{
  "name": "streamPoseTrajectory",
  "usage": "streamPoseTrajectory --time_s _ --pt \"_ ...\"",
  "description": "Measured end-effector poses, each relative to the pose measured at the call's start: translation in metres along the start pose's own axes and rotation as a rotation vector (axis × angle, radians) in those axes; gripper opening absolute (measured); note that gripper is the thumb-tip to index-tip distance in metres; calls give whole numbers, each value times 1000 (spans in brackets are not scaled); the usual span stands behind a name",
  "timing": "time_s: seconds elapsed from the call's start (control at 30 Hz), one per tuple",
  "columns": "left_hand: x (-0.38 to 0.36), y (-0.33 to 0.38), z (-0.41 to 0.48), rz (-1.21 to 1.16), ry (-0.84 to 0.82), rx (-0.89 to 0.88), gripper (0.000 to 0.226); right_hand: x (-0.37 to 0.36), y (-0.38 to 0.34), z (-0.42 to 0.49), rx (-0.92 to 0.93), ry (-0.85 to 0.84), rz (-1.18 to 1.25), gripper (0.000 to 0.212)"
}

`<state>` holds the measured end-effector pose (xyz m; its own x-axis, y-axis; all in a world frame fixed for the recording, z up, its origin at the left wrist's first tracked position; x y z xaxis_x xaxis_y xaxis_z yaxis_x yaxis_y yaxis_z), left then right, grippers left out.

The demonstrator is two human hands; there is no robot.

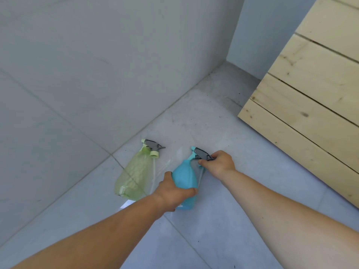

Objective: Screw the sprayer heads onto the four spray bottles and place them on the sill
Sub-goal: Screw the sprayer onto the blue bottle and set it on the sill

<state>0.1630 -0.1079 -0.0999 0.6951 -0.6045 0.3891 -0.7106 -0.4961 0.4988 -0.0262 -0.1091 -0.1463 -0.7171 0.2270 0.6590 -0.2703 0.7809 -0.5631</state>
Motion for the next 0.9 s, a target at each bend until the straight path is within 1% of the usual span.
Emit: streamPoseTrajectory --time_s 0.07,0.17,0.27,0.37,0.43,0.57,0.67,0.83,0.9 --pt "2 -3 -1 -17 -6 -3 77 -1 0 0 -1 -16 18 33" --pt "4 -3 -2 -65 -12 -3 74 -1 4 -1 -10 -22 108 34" --pt "12 1 -10 -135 -26 -11 72 6 4 -7 -79 -40 228 36" --pt "27 15 -29 -140 -33 -100 71 30 -8 -19 -93 -45 341 25" --pt "40 29 -45 -167 -15 -171 71 54 -19 -31 -86 -52 416 26" --pt "67 59 -92 -216 3 -309 74 112 -49 -68 -17 -58 480 21" --pt "89 80 -141 -190 -23 -426 85 166 -77 -114 80 -41 542 19" --pt "119 105 -225 -70 10 -634 78 246 -108 -207 265 102 633 10" --pt "126 106 -256 -73 14 -688 84 273 -114 -245 345 155 664 10"
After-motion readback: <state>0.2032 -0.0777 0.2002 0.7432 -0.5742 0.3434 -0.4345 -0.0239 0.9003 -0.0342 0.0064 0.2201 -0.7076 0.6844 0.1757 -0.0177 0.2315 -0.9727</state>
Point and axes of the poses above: each hand's wrist, its own z-axis towards the middle knuckle, its own x-axis out of the back of the hand, y = z × x, the point moved 1 cm from there along z, towards the middle knuckle, and after that the axes turned 7 degrees about y, right-handed, at the moved point
